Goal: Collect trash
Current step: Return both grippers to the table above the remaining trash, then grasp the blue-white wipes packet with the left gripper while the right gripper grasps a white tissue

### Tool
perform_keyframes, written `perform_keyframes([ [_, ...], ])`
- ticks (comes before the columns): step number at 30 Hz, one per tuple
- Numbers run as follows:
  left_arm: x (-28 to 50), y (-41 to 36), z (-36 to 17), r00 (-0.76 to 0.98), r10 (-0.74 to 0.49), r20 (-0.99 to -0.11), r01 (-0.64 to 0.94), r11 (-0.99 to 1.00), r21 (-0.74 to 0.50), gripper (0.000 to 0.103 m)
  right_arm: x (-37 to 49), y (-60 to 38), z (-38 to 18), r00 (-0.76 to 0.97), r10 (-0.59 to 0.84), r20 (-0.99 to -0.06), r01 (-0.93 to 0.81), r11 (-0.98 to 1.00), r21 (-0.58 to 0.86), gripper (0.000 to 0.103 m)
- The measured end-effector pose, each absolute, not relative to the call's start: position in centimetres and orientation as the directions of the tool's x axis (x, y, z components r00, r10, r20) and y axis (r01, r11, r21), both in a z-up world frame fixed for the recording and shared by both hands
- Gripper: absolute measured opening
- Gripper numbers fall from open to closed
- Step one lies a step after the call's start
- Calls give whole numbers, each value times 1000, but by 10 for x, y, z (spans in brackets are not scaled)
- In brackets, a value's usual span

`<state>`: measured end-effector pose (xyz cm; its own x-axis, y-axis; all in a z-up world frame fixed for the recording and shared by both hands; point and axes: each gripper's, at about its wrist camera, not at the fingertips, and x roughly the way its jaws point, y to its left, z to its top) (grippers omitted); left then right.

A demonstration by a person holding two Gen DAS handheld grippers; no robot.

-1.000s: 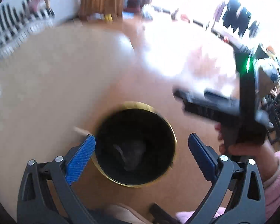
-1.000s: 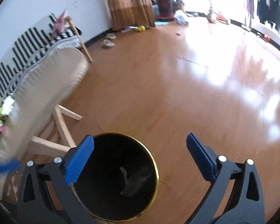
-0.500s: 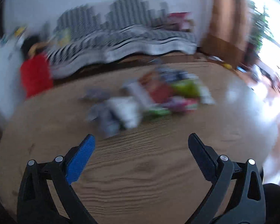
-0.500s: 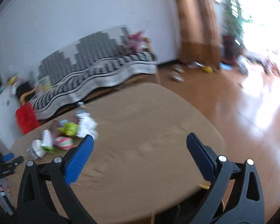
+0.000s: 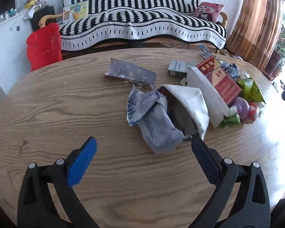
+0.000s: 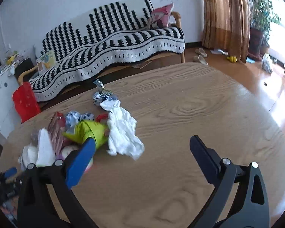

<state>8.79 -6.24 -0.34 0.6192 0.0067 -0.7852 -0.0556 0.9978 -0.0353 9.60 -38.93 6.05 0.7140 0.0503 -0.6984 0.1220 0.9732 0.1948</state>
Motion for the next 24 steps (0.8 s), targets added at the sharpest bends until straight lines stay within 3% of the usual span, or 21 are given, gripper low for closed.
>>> perform_keyframes([
  [14,100,-18,-8,642,17,-767,-127,988,-84,97,145,-379,31,705,2,-709,94,991,96,96],
  [18,99,-15,-5,679,-36,-733,-113,982,-154,97,152,-374,19,687,19,-726,69,993,92,96],
  [23,107,-32,-12,662,-17,-749,-62,995,-77,96,157,-374,12,673,37,-739,55,993,100,92],
  [24,108,-33,-13,663,-15,-749,-56,996,-69,92,159,-374,10,664,46,-747,48,993,104,90],
])
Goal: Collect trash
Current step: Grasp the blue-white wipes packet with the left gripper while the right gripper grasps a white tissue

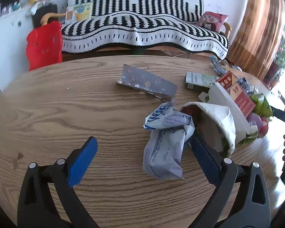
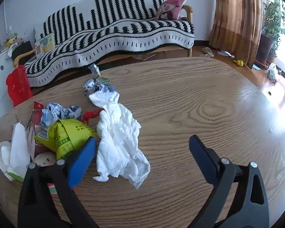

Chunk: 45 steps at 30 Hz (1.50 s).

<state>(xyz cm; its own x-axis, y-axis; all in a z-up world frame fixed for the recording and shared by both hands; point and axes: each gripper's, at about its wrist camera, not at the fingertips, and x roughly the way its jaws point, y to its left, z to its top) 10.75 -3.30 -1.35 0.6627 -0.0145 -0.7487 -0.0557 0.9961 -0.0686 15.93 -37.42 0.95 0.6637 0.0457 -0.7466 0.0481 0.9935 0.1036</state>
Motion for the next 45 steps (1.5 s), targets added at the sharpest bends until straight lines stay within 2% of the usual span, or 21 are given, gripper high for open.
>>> perform_keyframes([
  [2,108,-33,-15,654,-36,-756,-37,996,-79,73,165,-376,1,629,98,-771,19,990,142,73],
  [3,109,-33,-16,643,-49,-764,-35,995,-93,55,167,-376,-1,616,128,-777,13,985,172,69],
  [4,109,-31,-18,638,-52,-769,-40,994,-100,53,168,-378,-1,615,146,-775,12,981,195,63],
  [5,109,-30,-18,629,-59,-775,-46,993,-113,53,168,-378,0,620,146,-771,13,980,196,45],
  [7,109,-30,-17,625,-65,-778,-49,991,-121,53,168,-375,0,605,196,-772,-25,973,228,27],
  [10,106,-29,-13,642,-70,-763,-53,989,-136,52,164,-368,5,616,187,-765,-39,978,207,15],
  [18,100,-26,-4,671,-68,-738,-60,988,-146,51,138,-374,38,745,108,-658,14,984,176,13],
  [23,94,-28,5,689,-57,-722,-62,988,-138,32,132,-384,36,721,169,-672,2,969,246,13],
  [25,91,-30,7,696,-50,-716,-59,990,-127,15,130,-386,33,704,186,-685,-2,966,260,13],
  [34,85,-33,7,696,-76,-714,-31,990,-135,9,120,-388,35,690,224,-689,-11,954,299,13],
  [39,84,-32,7,685,-68,-725,-27,993,-119,9,119,-389,35,679,242,-693,-12,948,319,13],
  [41,85,-38,0,666,-54,-744,-1,997,-74,11,120,-387,35,675,249,-694,-22,948,318,13],
  [42,85,-41,-3,659,-37,-752,3,999,-48,20,119,-386,35,673,252,-696,-28,948,316,13],
  [43,85,-43,-5,652,-32,-758,11,999,-34,47,120,-387,34,670,254,-697,-30,948,317,13],
  [45,83,-44,-5,669,-22,-743,10,1000,-21,80,120,-388,34,669,256,-698,-26,946,323,13],
])
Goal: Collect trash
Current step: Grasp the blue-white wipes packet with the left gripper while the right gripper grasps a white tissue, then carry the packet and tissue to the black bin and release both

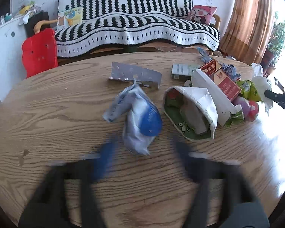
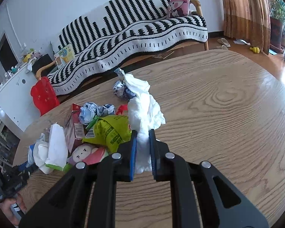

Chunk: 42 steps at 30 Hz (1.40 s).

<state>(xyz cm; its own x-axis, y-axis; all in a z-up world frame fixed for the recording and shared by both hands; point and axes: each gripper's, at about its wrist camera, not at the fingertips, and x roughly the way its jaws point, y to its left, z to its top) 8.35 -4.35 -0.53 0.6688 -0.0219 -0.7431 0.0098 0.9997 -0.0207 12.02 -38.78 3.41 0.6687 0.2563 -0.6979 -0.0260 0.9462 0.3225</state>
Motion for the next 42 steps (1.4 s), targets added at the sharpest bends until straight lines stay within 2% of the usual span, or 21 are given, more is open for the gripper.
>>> perform_keyframes([
  [2,86,-42,-6,679,-22,-733,11,1000,-20,78,121,-388,34,668,260,-697,-18,942,335,13],
  [3,88,-40,-8,676,-28,-736,11,1000,-28,67,122,-389,33,667,264,-696,-14,939,343,13],
  [4,91,-38,-10,669,-35,-743,9,999,-39,48,122,-389,33,665,267,-698,-14,938,346,13],
  [5,95,-34,-15,647,-46,-761,1,998,-60,37,122,-388,32,662,267,-700,-16,939,344,13],
  [6,99,-31,-20,629,-50,-776,-12,997,-74,31,123,-387,31,659,268,-702,-18,940,342,13],
  [10,99,-24,-20,643,-59,-764,-38,993,-109,25,124,-389,31,655,271,-706,-20,939,342,13],
  [15,93,-26,-7,688,-48,-724,-52,992,-116,24,124,-395,30,655,272,-705,-4,934,356,13],
  [28,93,-33,-6,679,-51,-732,-51,992,-117,24,122,-394,32,652,267,-710,-7,938,346,13],
  [35,80,-37,15,718,-15,-695,-67,994,-91,24,119,-384,39,646,216,-732,-17,963,270,13],
  [38,65,-44,31,749,-26,-662,-63,992,-110,24,106,-376,54,672,201,-713,-36,970,239,11],
  [42,32,-65,41,774,-101,-625,-26,981,-190,24,79,-371,75,710,174,-683,-53,979,195,9],
])
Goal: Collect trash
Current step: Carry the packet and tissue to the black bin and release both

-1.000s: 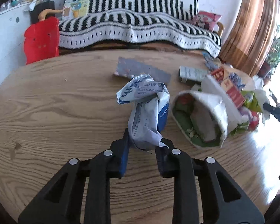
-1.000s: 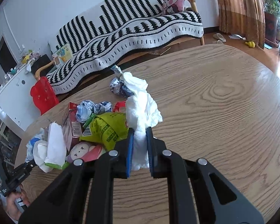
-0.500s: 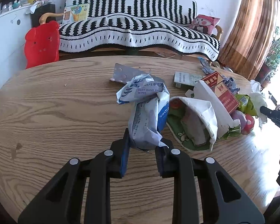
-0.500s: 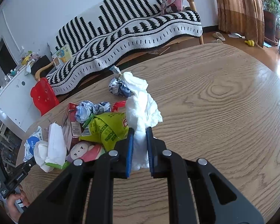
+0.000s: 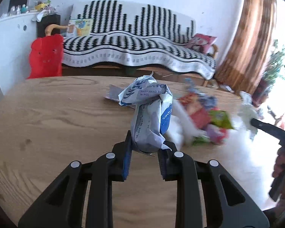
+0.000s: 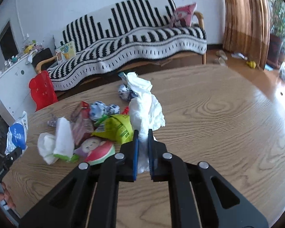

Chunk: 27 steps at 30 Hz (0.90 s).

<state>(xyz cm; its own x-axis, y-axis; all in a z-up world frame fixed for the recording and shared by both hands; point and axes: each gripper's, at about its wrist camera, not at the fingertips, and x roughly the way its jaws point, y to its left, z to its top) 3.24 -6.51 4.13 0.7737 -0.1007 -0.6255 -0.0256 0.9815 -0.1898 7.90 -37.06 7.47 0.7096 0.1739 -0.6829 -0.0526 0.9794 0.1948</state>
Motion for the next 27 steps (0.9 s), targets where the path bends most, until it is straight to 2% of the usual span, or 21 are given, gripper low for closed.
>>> perform_keyframes([
  [3,13,-95,48,773,-155,-615,33,978,-205,24,54,-383,88,716,187,-673,-51,975,217,8],
  [9,-18,-201,77,703,-360,-613,309,931,-193,24,-31,-456,121,741,251,-622,-67,950,303,8],
  [13,-40,-285,94,640,-470,-608,476,863,-166,24,-96,-519,139,774,165,-612,-12,969,246,8],
  [16,-56,-353,89,554,-533,-640,576,800,-167,24,-141,-567,135,770,96,-631,60,973,222,8],
  [20,-74,-431,37,345,-592,-729,620,727,-296,24,-183,-612,94,723,11,-691,174,965,197,8],
  [27,-90,-490,-57,140,-489,-861,671,686,-281,24,-221,-650,-55,519,91,-850,334,894,299,8],
])
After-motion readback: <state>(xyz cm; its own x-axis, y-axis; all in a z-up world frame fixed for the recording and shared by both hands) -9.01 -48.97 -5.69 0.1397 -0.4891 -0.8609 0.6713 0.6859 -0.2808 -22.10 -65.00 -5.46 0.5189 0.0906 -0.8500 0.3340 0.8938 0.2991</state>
